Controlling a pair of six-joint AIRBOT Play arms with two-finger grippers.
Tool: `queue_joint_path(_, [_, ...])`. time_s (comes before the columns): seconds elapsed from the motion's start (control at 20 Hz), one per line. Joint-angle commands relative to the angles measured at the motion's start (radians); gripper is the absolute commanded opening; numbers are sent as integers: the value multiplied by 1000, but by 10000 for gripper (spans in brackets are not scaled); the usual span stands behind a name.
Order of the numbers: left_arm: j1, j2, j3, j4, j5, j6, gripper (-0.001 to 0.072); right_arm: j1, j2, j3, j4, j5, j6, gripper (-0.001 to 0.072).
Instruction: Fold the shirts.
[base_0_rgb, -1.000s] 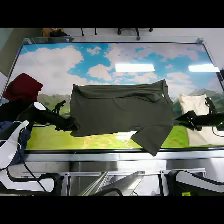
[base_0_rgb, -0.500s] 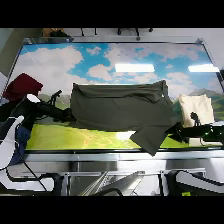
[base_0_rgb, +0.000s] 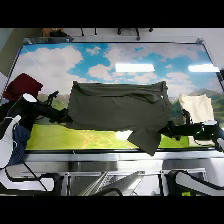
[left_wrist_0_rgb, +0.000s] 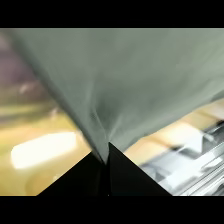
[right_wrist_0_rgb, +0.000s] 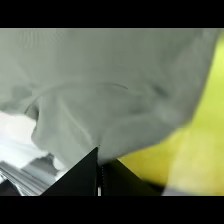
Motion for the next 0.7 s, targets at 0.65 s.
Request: queue_joint_path(0.65, [6, 39, 237, 141, 20, -122, 12, 70, -205, 439, 206, -168, -101, 21])
